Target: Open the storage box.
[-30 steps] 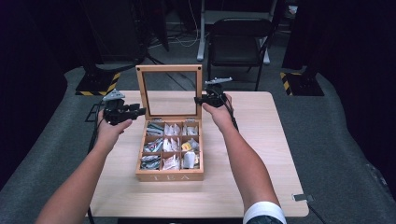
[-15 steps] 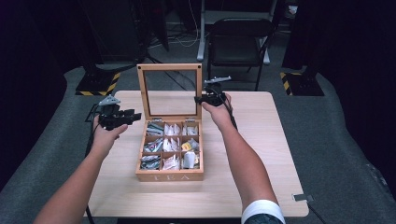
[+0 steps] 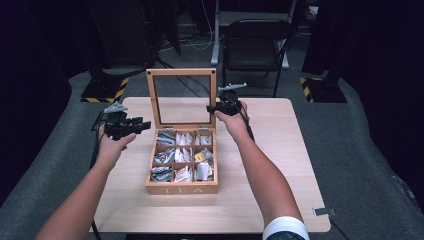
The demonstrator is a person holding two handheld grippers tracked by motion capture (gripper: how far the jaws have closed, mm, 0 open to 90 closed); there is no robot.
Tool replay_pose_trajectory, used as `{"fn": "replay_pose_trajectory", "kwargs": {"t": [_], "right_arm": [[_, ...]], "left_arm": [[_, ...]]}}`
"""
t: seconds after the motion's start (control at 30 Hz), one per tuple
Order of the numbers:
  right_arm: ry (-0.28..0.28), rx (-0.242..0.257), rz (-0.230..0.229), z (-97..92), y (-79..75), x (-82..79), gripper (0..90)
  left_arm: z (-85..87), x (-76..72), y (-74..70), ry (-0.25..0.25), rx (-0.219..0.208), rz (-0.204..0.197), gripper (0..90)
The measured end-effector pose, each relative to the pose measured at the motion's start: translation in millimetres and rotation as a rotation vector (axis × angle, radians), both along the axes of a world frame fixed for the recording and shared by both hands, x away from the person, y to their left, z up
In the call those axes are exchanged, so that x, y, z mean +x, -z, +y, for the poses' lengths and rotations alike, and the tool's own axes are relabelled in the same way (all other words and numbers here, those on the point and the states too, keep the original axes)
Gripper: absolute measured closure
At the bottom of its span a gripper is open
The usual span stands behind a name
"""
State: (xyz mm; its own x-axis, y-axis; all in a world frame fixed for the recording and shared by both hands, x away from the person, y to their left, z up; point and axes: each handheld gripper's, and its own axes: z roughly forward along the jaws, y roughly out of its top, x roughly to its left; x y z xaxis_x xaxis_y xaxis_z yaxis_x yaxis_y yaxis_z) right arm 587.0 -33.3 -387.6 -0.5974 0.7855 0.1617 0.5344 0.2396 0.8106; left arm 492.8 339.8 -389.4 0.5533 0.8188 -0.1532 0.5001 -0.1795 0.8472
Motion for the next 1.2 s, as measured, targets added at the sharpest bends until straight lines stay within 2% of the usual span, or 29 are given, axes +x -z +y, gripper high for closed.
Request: {"fn": "replay_pose_trajectory", "kwargs": {"t": [0.07, 0.13, 0.17, 0.3, 0.33, 0.47, 0.5, 0.57, 0.6, 0.73, 0.77, 0.9, 0.93, 0.97, 1.03, 1.17, 1.2], "right_arm": [[0.011, -0.010, 0.006, -1.8, -1.7, -4.1, 52.3], [0.031, -0.014, -0.003, -4.4, -3.4, -8.4, 52.0], [0.041, -0.028, -0.022, -5.9, -5.4, -14.7, 50.8], [0.031, -0.034, -0.025, -7.4, -6.0, -23.1, 49.3], [0.022, -0.025, -0.022, -7.6, -5.6, -26.6, 48.3], [-0.007, -0.042, -0.027, -7.3, -5.9, -36.2, 46.2], [-0.031, -0.048, -0.043, -6.9, -7.7, -41.9, 45.8], [-0.032, -0.042, -0.038, -6.6, -8.3, -44.8, 45.8], [-0.055, -0.044, -0.052, -6.7, -9.6, -51.4, 45.7], [-0.074, -0.041, -0.061, -7.3, -10.9, -61.1, 45.2], [-0.080, -0.048, -0.076, -7.8, -11.3, -64.4, 45.2], [-0.111, -0.067, -0.105, -8.7, -11.3, -77.1, 44.1], [-0.147, -0.070, -0.090, -8.7, -9.6, -82.5, 44.6], [-0.147, -0.070, -0.090, -8.7, -9.6, -82.5, 44.6], [-0.188, -0.078, -0.085, -8.3, -6.1, -88.3, 46.3], [-0.217, -0.084, -0.069, -7.5, -3.0, -94.2, 46.8], [-0.227, -0.082, -0.056, -7.0, -0.4, -100.4, 46.8]], "left_arm": [[1.4, -0.8, -0.9, -0.004, -0.001, -0.003, 50.8], [2.9, -1.4, -1.6, -0.007, -0.003, -0.005, 50.6], [3.7, -2.2, -2.0, -0.012, -0.006, -0.005, 50.6], [7.2, -4.0, -3.7, -0.011, -0.017, 0.004, 50.0], [7.6, -4.3, -3.8, -0.013, -0.021, 0.002, 49.8], [10.6, -6.5, -5.5, -0.012, -0.022, 0.007, 49.2], [10.3, -7.7, -5.6, -0.019, -0.022, 0.008, 48.7], [10.4, -9.3, -5.6, -0.018, -0.016, 0.001, 48.8], [11.2, -11.6, -5.8, -0.017, -0.017, 0.001, 48.8], [13.3, -15.3, -5.6, -0.022, -0.018, -0.002, 48.7], [14.0, -16.5, -5.5, -0.027, -0.020, -0.002, 48.3], [13.3, -24.0, -4.9, -0.035, -0.003, -0.016, 46.8], [12.0, -26.0, -4.7, -0.029, 0.011, -0.012, 46.6], [10.9, -27.4, -4.9, -0.021, 0.028, -0.005, 46.6], [7.3, -31.9, -6.5, -0.012, 0.054, -0.019, 46.9], [2.8, -37.7, -10.0, 0.007, 0.045, -0.030, 47.2], [1.3, -39.0, -10.5, 0.010, 0.047, -0.033, 47.2]]}}
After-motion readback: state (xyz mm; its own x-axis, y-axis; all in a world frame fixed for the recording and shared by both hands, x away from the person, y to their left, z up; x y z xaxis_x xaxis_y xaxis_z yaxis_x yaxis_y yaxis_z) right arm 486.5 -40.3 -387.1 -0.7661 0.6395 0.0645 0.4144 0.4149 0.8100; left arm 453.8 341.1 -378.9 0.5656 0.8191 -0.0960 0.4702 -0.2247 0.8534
